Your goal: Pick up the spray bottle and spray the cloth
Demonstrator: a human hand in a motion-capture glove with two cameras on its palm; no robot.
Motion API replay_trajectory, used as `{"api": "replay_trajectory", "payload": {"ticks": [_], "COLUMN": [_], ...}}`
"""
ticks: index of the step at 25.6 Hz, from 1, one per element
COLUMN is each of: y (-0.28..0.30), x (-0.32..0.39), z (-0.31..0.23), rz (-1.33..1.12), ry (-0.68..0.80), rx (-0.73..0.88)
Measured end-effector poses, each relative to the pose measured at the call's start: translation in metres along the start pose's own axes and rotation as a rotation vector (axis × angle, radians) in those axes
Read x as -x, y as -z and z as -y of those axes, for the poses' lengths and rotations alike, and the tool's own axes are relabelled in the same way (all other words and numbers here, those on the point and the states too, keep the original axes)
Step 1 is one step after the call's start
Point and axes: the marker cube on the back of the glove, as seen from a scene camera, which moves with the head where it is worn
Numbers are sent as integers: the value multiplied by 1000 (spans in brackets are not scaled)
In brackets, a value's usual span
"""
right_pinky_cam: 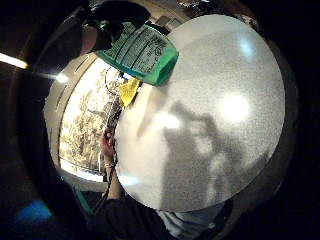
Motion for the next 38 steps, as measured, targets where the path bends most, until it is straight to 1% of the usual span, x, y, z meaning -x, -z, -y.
{"api": "replay_trajectory", "payload": {"ticks": [8, 18, 23, 29, 35, 38], "y": [0, -8, -15, -19, -16, -15], "x": [-3, -17, -18, -17, -17, -16], "z": [8, 62, 76, 80, 79, 77], "rz": [-59, -140, -165, -176, -156, -152], "ry": [-10, -67, -72, -27, 15, 32], "rx": [-4, 2, 4, -64, -169, -189]}}
